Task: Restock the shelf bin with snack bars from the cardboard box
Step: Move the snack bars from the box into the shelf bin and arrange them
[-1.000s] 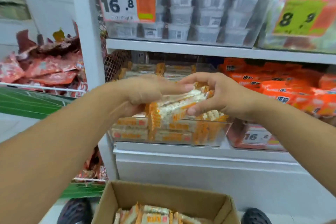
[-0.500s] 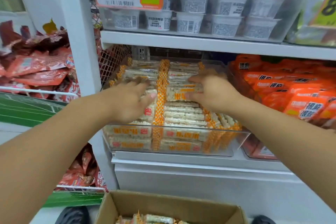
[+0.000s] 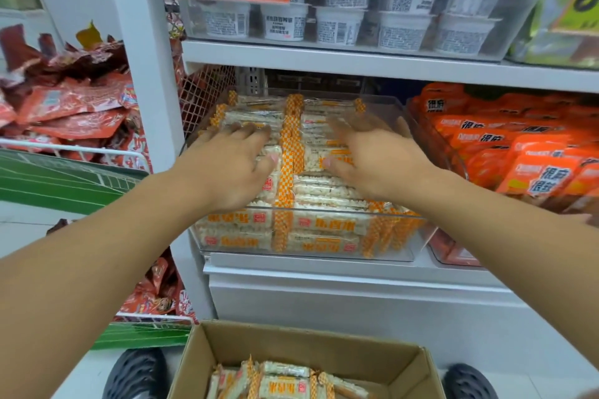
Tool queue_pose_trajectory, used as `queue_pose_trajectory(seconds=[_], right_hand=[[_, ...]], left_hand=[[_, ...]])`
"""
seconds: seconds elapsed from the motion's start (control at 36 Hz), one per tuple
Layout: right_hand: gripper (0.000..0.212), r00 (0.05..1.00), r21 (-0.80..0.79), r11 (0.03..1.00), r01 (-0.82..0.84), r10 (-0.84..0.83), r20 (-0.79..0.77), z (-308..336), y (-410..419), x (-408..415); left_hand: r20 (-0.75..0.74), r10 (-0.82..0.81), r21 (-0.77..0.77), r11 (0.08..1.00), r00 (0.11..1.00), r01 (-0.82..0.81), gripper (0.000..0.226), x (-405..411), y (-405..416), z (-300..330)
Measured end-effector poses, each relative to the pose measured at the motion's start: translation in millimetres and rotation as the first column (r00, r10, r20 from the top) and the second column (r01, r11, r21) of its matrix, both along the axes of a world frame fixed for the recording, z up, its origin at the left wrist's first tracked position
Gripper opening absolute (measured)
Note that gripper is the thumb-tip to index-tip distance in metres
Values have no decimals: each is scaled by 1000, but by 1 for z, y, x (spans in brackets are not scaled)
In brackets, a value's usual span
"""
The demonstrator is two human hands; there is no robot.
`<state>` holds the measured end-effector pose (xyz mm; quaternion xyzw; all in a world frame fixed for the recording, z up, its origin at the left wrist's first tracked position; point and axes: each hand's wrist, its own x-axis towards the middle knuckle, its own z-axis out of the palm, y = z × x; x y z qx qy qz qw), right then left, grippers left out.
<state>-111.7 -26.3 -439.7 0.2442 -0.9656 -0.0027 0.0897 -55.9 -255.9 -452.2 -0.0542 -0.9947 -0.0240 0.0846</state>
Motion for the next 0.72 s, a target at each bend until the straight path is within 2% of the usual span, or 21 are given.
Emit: queue_pose_trajectory(seconds=[0.06,0.17,0.22,0.25,0.31,0.36,0.39,0.44,0.5,0.53,0.58,0.67,0.72], right_hand=[[69,993,-40,999,-31,26,-112,2,7,9],[53,969,-141,983,-117,82,-235,15,17,43],[42,932,-232,943,-237,154,-329,17,23,64],[39,916,-271,917,-291,186,-356,16,25,75],[41,895,-341,849,-402,286,-342,7,29,93],[42,876,-368,795,-482,423,-233,-18,30,110],[41,860,-332,795,-508,489,-145,-39,30,118],[34,825,-173,840,-514,540,168,-94,27,129],[22,733,54,887,-459,344,587,-156,26,137],[26,659,145,893,-425,195,727,-184,28,142],[36,582,253,917,-310,-27,813,-233,34,151],[34,582,171,985,21,-151,799,-286,45,169],[16,587,100,977,186,-192,786,-315,48,186]], left_hand=[[-153,-34,26,999,988,39,57,8,3,4],[-440,-28,226,964,898,140,44,35,19,26],[-486,-55,298,928,872,225,32,57,26,33],[-464,-92,319,910,881,263,33,69,29,36],[-346,-215,343,877,913,337,36,88,35,31],[-111,-355,331,868,928,371,36,98,45,5],[47,-405,305,876,913,373,36,102,52,-14],[414,-384,179,923,825,340,30,106,64,-67],[665,-229,1,952,711,306,21,113,68,-125],[716,-146,-69,958,682,278,26,119,65,-152],[722,5,-115,987,692,114,32,131,57,-196],[748,128,23,976,651,-218,45,158,52,-249],[775,144,101,933,615,-345,63,173,51,-279]])
